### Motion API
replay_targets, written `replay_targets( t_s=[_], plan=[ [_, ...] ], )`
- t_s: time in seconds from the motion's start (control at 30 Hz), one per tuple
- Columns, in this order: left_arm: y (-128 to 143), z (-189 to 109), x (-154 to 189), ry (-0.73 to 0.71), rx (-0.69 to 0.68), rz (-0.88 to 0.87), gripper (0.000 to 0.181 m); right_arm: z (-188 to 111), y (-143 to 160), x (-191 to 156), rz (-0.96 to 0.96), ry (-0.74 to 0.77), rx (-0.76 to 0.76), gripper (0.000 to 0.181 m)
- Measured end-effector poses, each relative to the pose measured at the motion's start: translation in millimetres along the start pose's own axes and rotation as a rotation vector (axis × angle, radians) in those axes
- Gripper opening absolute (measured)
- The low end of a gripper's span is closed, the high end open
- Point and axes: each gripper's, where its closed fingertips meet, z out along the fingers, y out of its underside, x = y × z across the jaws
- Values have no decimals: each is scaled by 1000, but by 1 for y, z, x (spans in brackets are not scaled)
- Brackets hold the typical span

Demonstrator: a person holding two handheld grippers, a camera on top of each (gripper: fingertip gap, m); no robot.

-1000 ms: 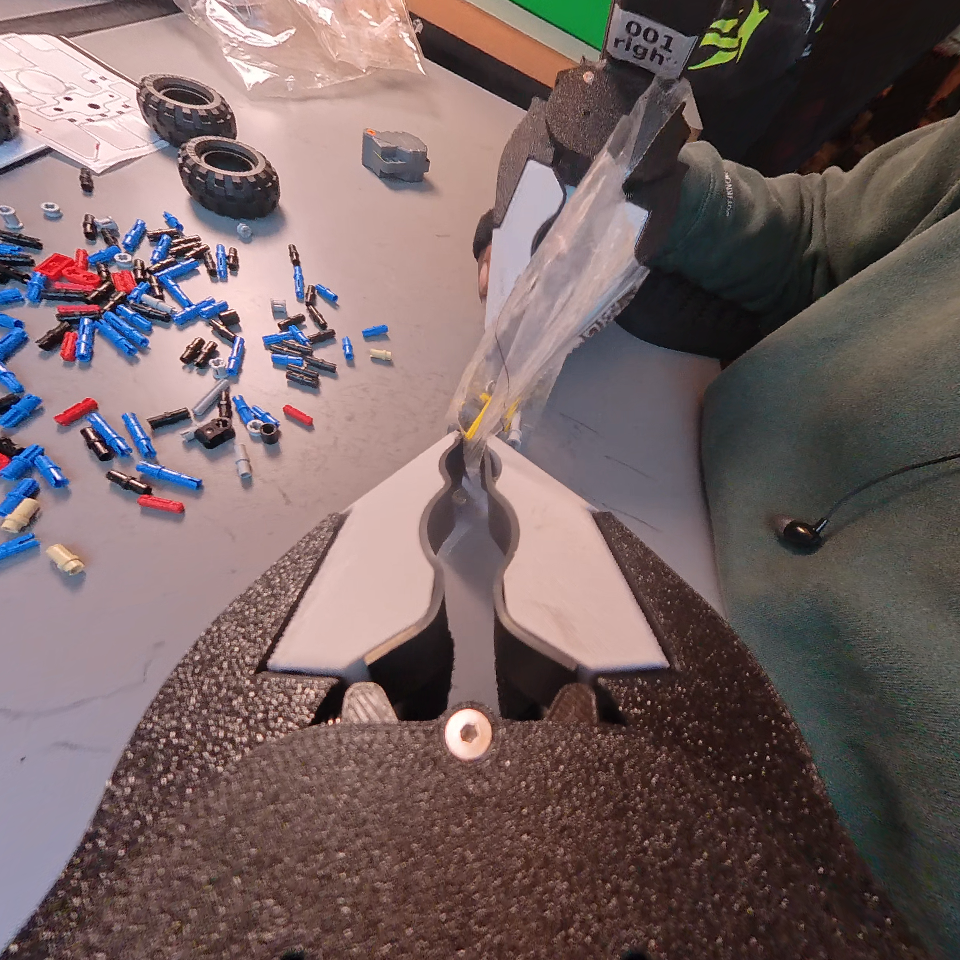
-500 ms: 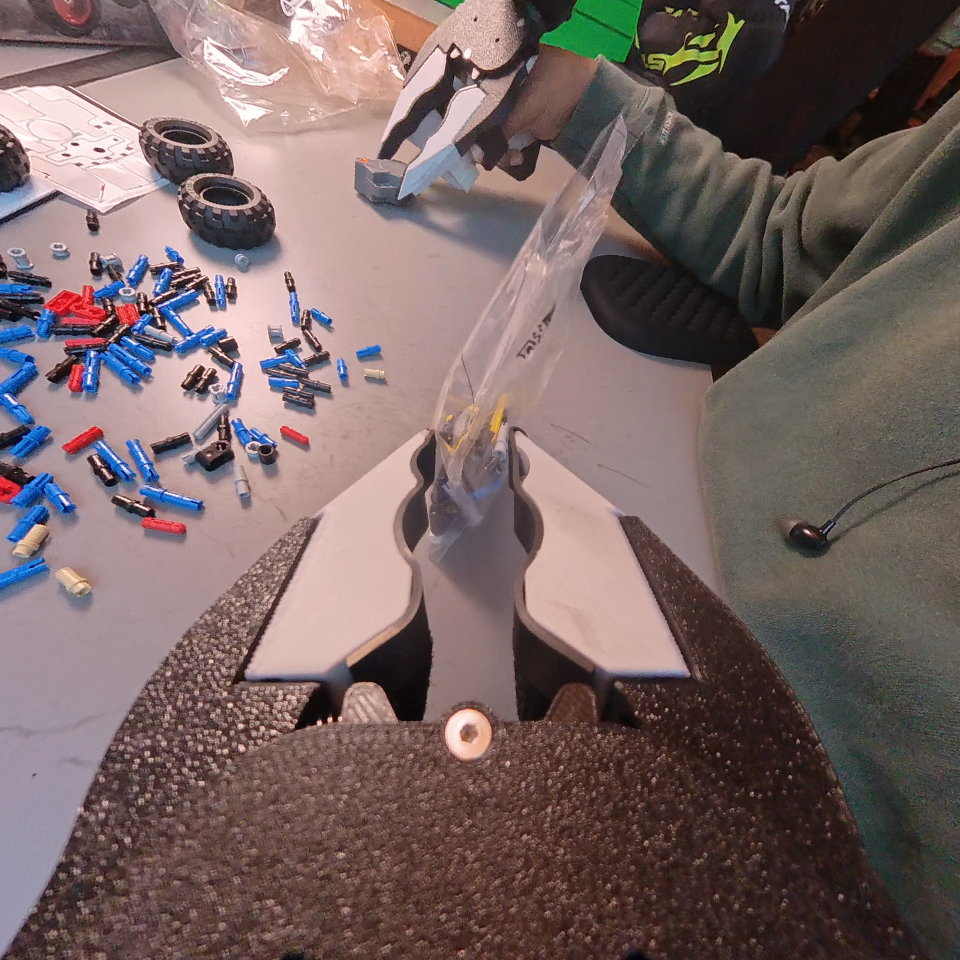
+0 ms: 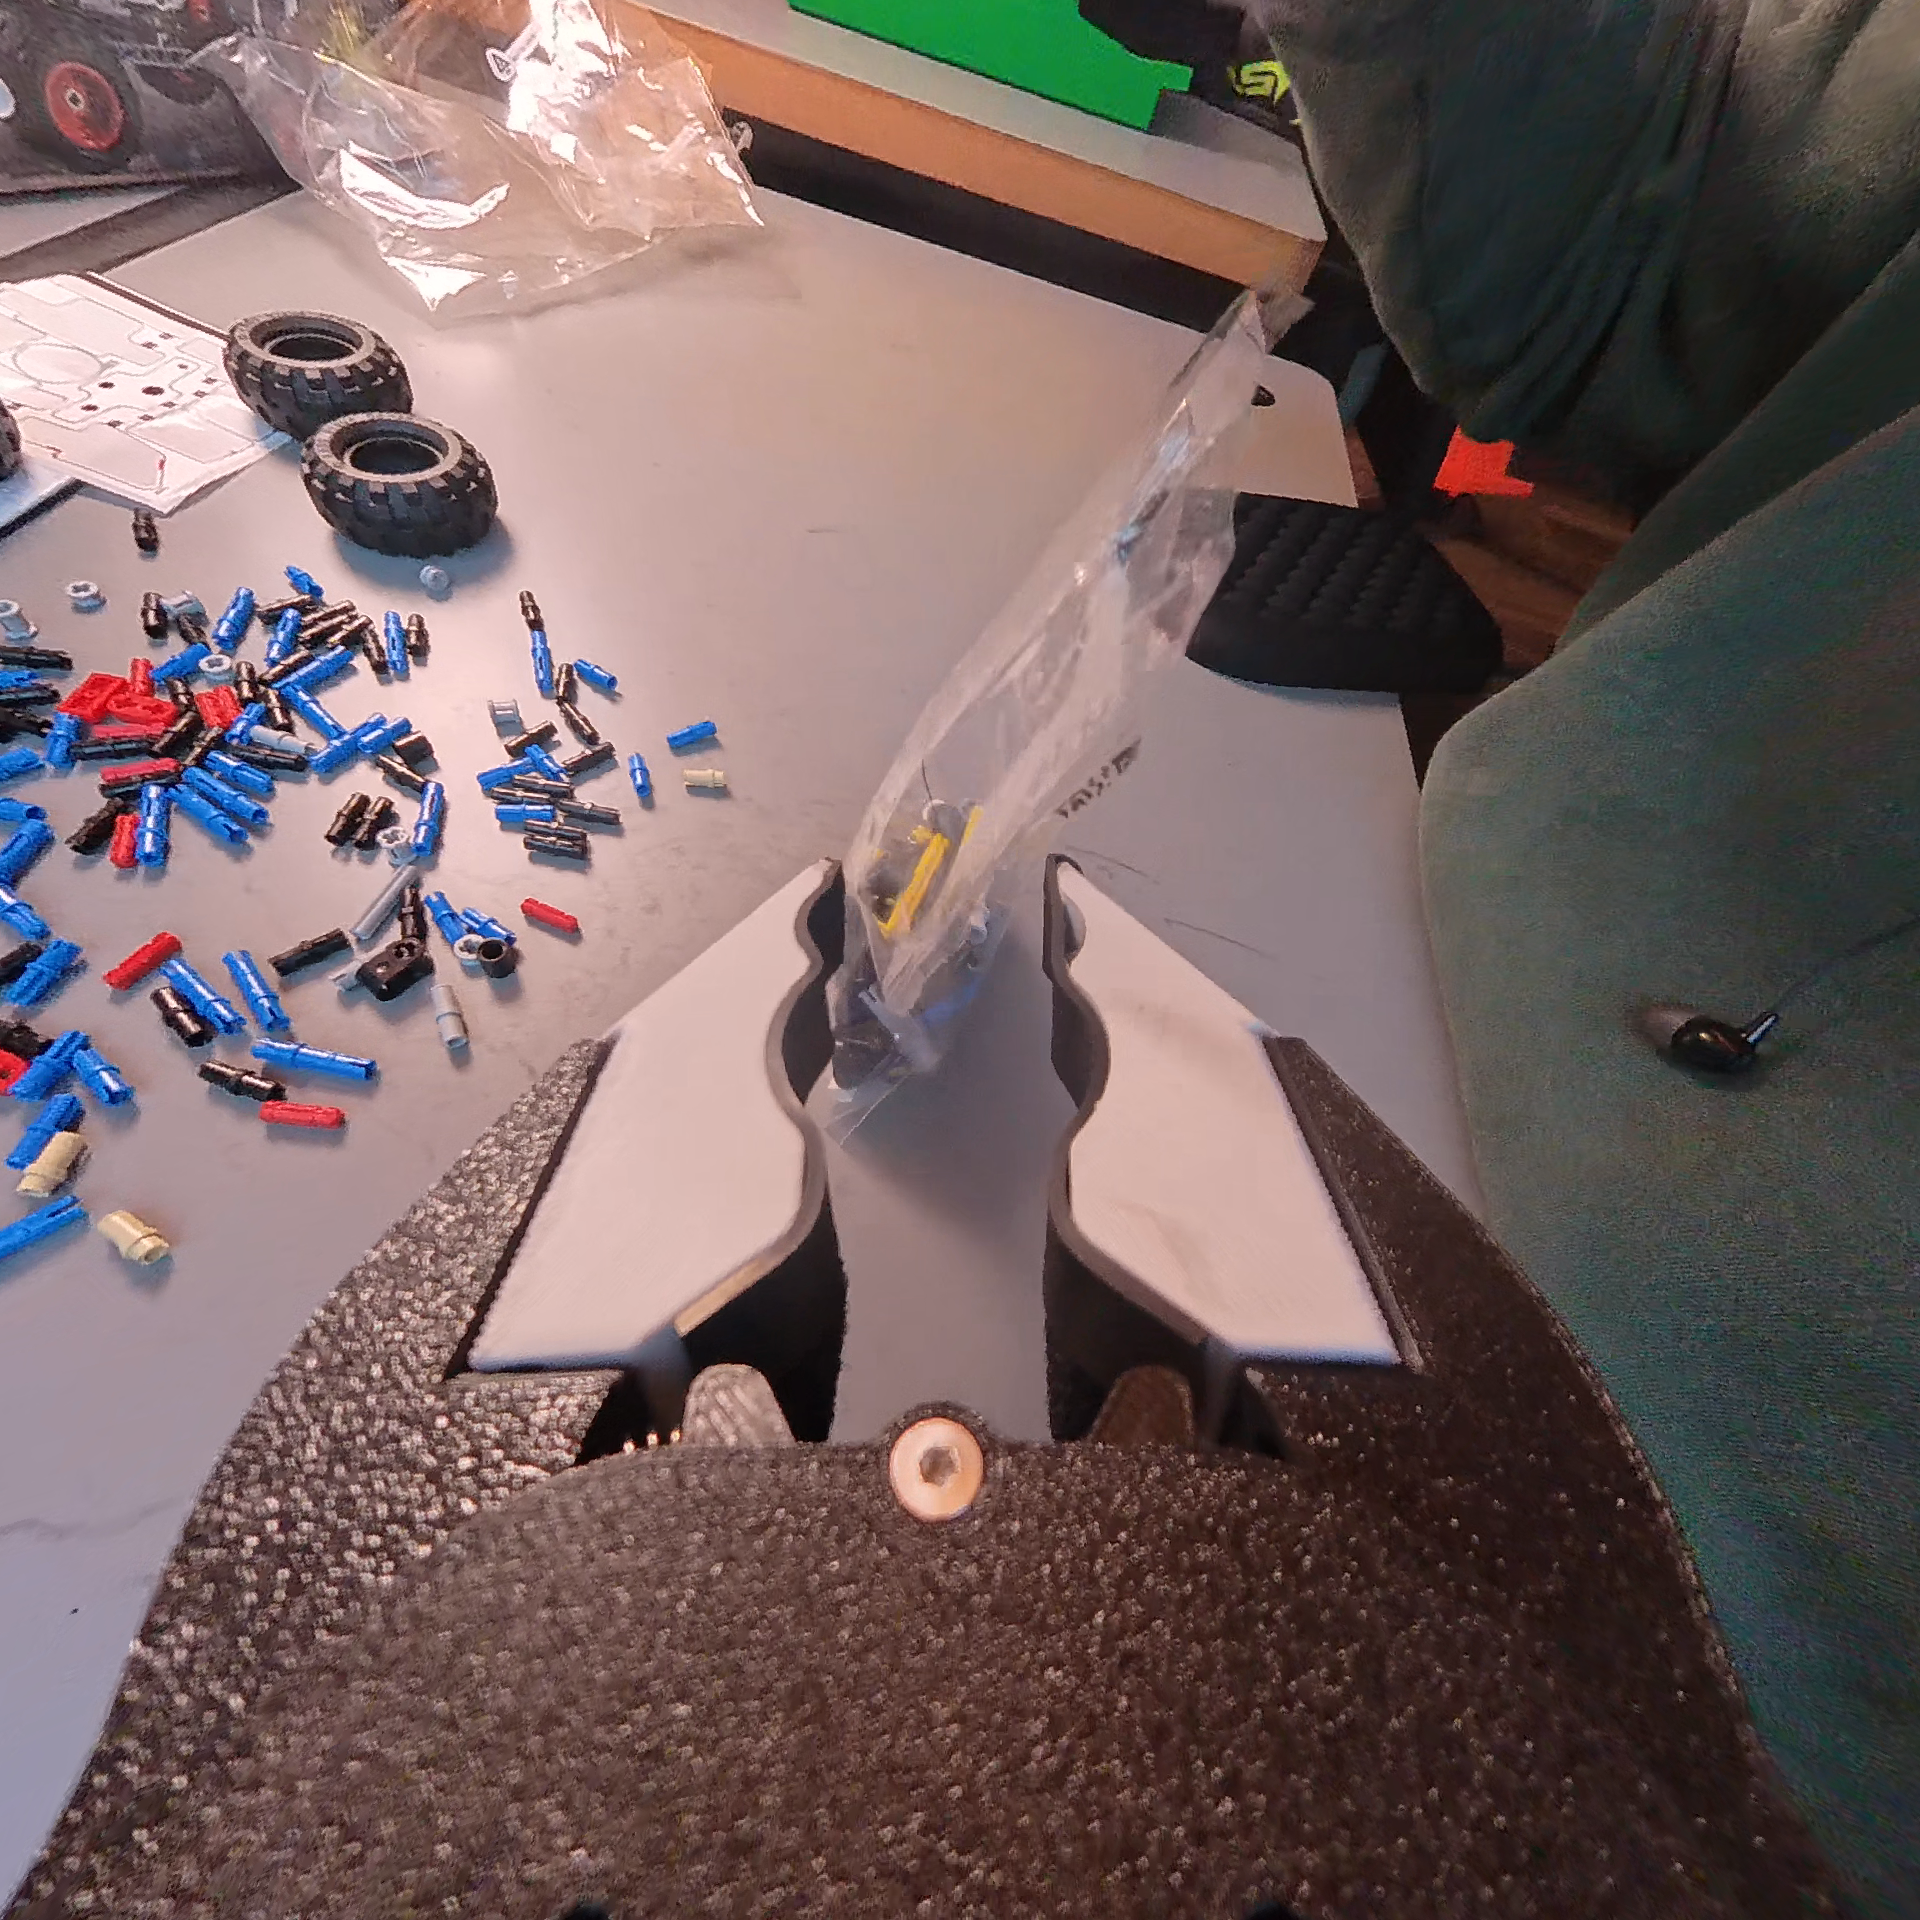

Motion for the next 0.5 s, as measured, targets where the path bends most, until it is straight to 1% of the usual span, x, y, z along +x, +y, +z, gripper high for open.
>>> replay_targets(
  t_s=[0.1, 0.2, 0.3, 0.4, 0.47, 0.5],
  plan=[
    [-3, -2, -3, -31, 5, 6, 31, 22, 9, -1, -50, 31, -156, 41],
    [-2, -4, -8, -62, 8, -14, 22, 29, 17, -1, -103, 56, -251, 41],
    [-3, -6, -14, -70, 24, -59, 18, 29, 16, -4, -93, 44, -270, 41],
    [-3, -6, -19, -86, 28, -85, 17, 27, 26, -14, -99, -19, -326, 41],
    [-2, -6, -20, -87, 27, -92, 16, 22, 30, -12, -93, -13, -336, 41],
    [-1, -6, -20, -91, 25, -92, 15, 16, 30, -6, -81, 19, -319, 41]
  ],
)
